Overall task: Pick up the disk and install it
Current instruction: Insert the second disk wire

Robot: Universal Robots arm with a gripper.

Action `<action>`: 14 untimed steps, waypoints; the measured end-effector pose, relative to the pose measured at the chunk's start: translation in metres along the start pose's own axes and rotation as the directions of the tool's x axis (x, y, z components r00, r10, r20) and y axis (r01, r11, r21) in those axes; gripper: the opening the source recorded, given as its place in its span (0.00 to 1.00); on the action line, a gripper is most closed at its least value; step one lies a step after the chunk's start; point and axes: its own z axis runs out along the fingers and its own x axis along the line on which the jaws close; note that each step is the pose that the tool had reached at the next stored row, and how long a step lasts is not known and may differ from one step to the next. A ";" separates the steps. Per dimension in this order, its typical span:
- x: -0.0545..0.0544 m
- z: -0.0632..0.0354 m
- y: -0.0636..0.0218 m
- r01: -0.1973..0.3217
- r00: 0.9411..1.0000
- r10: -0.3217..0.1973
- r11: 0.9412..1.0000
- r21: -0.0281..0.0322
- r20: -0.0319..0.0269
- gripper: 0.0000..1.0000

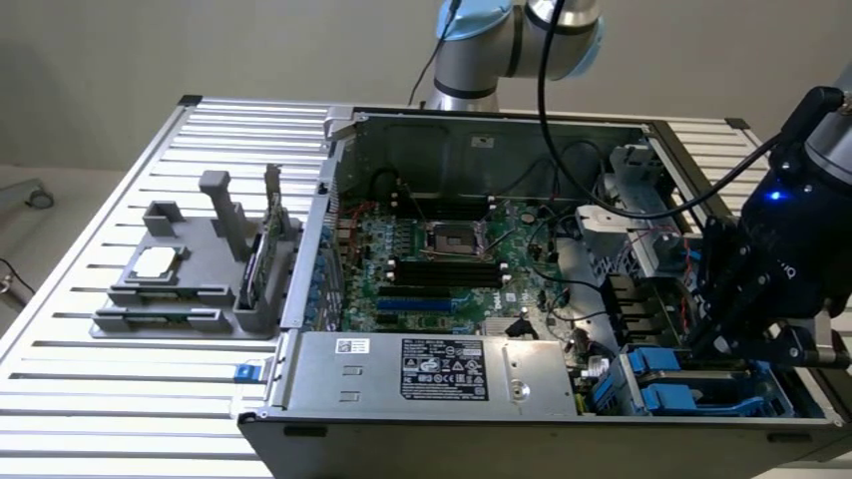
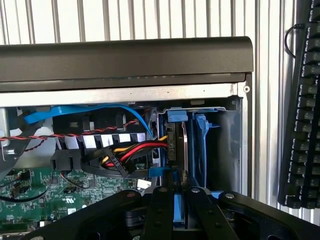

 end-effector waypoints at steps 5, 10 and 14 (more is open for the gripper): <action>0.000 0.0011 0.0017 -0.007 1.000 0.007 1.000 0.000 0.000 0.16; 0.000 0.0033 0.0025 -0.013 1.000 0.013 1.000 0.001 0.000 0.16; 0.000 0.0053 0.0026 -0.017 1.000 0.017 1.000 0.001 0.001 0.16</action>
